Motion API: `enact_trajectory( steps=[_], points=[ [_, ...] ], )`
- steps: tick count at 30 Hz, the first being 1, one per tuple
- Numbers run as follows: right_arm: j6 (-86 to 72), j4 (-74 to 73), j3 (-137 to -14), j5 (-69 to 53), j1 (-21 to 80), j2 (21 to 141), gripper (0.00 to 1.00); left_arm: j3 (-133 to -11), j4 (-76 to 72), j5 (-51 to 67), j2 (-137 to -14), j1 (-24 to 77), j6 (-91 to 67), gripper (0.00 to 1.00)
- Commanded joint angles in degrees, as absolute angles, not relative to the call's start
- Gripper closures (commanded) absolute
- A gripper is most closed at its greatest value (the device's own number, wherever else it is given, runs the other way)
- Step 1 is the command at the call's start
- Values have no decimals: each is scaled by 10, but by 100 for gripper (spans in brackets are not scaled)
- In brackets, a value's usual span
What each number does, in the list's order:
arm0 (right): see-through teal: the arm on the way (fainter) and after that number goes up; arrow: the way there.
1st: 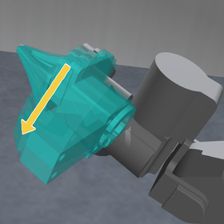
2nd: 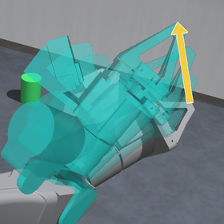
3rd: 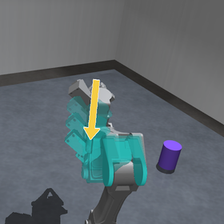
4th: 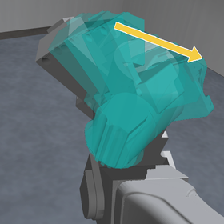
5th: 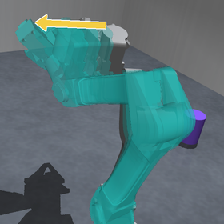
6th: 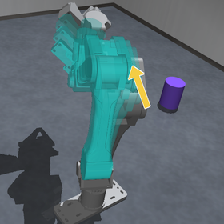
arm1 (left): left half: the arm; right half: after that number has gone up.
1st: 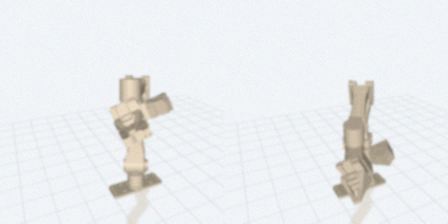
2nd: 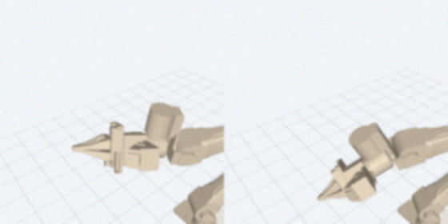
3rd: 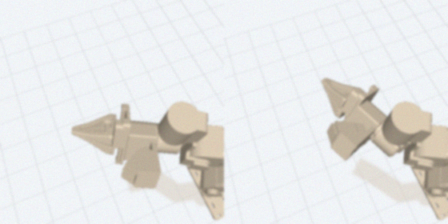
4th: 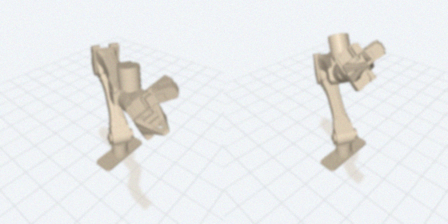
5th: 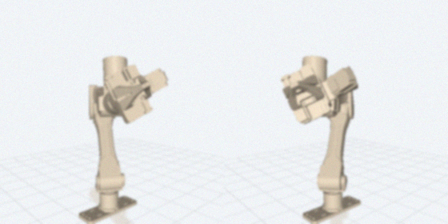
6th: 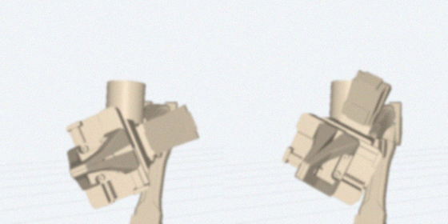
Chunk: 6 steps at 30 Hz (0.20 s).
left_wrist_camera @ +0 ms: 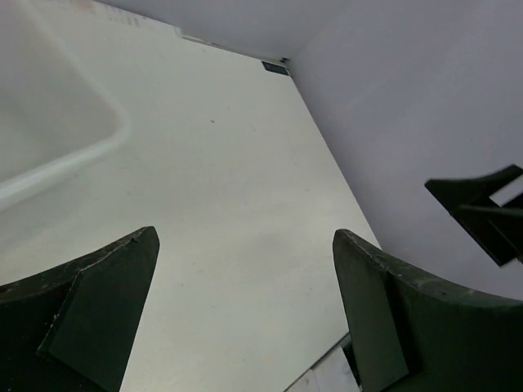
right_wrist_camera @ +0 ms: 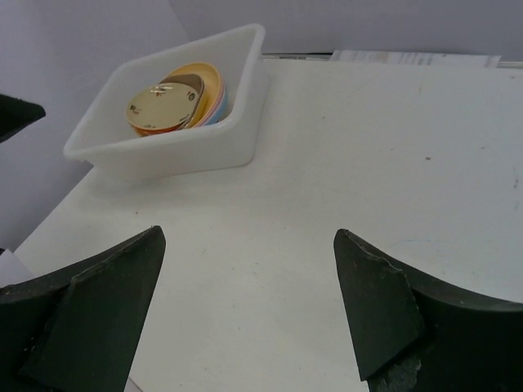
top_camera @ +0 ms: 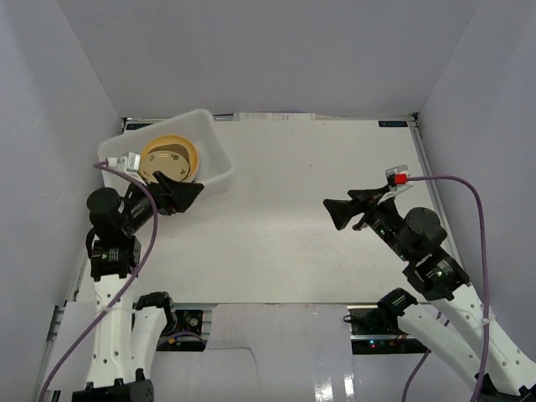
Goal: Place the plates into the plastic bin on the countertop
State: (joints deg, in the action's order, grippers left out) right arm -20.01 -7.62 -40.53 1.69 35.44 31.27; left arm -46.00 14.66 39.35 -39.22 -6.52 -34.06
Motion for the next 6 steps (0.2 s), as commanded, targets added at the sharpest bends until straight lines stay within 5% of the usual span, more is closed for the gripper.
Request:
enact_trajectory(
  steps=[1,6],
  points=[
    [-170,-112,-419,75,358,284,10,-448,142,500,-335,-55,-329,2],
    [-164,-117,-417,87,358,253,10,-482,163,506,-322,-40,-327,2]
  ],
)
